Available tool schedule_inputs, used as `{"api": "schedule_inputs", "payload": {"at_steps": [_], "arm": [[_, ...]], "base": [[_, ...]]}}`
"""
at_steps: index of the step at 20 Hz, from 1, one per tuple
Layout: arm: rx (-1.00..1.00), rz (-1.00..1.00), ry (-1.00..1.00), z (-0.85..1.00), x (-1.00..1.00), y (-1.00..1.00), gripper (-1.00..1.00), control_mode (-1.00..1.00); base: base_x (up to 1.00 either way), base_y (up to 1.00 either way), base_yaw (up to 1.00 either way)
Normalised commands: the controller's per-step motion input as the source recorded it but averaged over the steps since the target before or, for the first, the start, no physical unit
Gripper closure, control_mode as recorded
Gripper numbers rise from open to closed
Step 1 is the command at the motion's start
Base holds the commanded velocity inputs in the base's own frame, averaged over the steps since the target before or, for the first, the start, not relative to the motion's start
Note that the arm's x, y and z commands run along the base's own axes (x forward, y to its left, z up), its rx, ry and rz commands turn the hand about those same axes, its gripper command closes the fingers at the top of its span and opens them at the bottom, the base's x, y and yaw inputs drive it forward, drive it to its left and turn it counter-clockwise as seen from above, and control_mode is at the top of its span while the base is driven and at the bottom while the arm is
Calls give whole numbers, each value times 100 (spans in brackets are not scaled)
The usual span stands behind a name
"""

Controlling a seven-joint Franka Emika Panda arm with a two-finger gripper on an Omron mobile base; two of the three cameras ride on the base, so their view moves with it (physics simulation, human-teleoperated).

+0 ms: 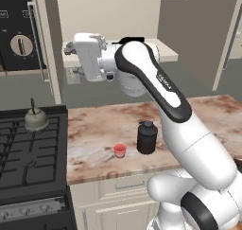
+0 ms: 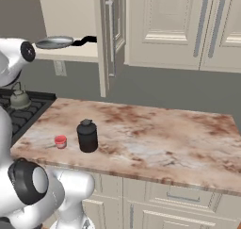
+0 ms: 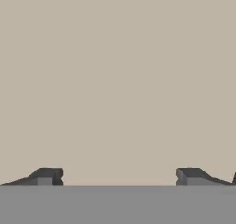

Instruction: Pick the pan from the cabinet and place it on the stove. Then turn on the stove burner for the pan.

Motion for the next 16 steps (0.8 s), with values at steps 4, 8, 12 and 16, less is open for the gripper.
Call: {"api": "schedule_inputs", "payload": {"at_steps": [4, 8, 12, 16], "arm": [[-14, -6, -28, 30, -30, -47, -100, -100], [-14, -4, -27, 8, -16, -69, -100, -100], [-17, 0, -29, 0, -1, -85, -100, -100], [-19, 0, -34, 1, 0, -79, -100, -100]], "base": [[0, 0, 0], [0, 0, 0], [0, 0, 0], [0, 0, 0]]}}
